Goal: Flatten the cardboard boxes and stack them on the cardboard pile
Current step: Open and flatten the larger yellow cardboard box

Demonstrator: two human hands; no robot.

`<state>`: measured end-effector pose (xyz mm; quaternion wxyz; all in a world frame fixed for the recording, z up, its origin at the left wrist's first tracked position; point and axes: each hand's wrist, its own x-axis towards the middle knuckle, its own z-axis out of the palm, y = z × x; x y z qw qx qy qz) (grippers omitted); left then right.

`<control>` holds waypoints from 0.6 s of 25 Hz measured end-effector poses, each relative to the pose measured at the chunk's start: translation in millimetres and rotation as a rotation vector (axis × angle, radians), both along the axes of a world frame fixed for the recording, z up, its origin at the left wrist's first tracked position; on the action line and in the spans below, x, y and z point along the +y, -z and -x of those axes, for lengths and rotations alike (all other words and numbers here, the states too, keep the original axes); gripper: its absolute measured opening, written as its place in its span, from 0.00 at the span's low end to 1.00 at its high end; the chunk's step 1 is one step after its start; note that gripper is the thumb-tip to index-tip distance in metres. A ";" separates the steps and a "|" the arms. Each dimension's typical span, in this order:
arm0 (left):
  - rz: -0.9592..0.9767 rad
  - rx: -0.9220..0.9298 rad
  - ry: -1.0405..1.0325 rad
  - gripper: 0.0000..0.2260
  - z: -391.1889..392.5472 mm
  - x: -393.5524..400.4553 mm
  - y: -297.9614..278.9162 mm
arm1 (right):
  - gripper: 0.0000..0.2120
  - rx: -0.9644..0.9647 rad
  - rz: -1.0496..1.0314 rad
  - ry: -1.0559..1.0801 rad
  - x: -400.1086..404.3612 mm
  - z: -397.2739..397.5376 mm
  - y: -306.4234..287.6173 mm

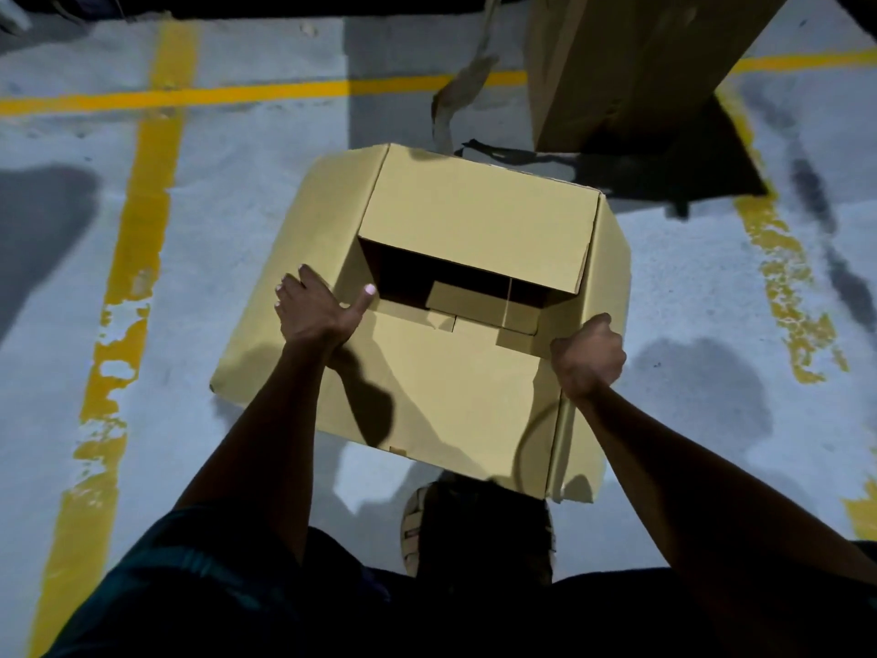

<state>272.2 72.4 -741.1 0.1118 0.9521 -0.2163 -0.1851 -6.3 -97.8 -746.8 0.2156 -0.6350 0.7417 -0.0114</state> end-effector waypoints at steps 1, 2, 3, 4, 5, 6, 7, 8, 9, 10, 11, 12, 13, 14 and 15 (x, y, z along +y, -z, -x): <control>0.012 0.003 -0.013 0.47 -1.0 -0.4 2.2 | 0.20 -0.005 0.001 -0.005 0.7 -0.2 -0.3; 0.024 0.015 -0.024 0.45 -1.8 -1.9 3.4 | 0.20 -0.011 0.002 -0.005 1.1 0.1 -0.7; 0.020 0.031 -0.033 0.43 -2.4 -4.1 3.6 | 0.20 -0.017 0.006 -0.005 1.1 0.8 -0.6; 0.005 0.044 -0.044 0.41 -4.1 -6.2 3.8 | 0.20 -0.021 0.013 -0.006 1.3 2.2 -1.0; -0.004 0.050 -0.054 0.38 -7.0 -8.2 3.4 | 0.19 -0.025 0.019 -0.010 1.3 3.2 -0.8; 0.001 0.070 -0.068 0.35 -12.4 -8.7 4.9 | 0.18 -0.034 0.020 -0.014 1.2 4.0 -1.4; 0.019 0.101 -0.071 0.31 -18.0 -8.2 5.9 | 0.17 -0.043 0.023 -0.019 1.3 4.3 -2.2; 0.037 0.145 -0.070 0.29 -23.9 -6.6 7.7 | 0.16 -0.049 0.025 -0.023 1.6 3.8 -3.1; 0.061 0.190 -0.069 0.27 -28.1 -4.6 9.5 | 0.17 -0.047 0.025 -0.027 1.3 3.4 -3.3; 0.080 0.237 -0.074 0.26 -31.8 -3.5 10.4 | 0.18 -0.045 0.021 -0.029 0.5 2.8 -2.9; 0.107 0.277 -0.074 0.23 -33.7 -2.9 10.9 | 0.20 -0.040 0.016 -0.032 -0.1 2.9 -2.3; 0.126 0.320 -0.081 0.20 -34.8 -2.7 10.6 | 0.21 -0.035 0.014 -0.036 0.0 3.2 -1.9; 0.149 0.356 -0.080 0.17 -35.9 -2.6 10.1 | 0.21 -0.033 0.014 -0.042 -0.3 3.5 -0.2; 0.165 0.398 -0.085 0.16 -37.8 -2.2 9.0 | 0.19 -0.036 0.017 -0.044 -0.5 3.6 1.0; 0.177 0.428 -0.094 0.16 -39.1 -1.5 7.9 | 0.18 -0.038 0.020 -0.042 -1.0 3.6 2.1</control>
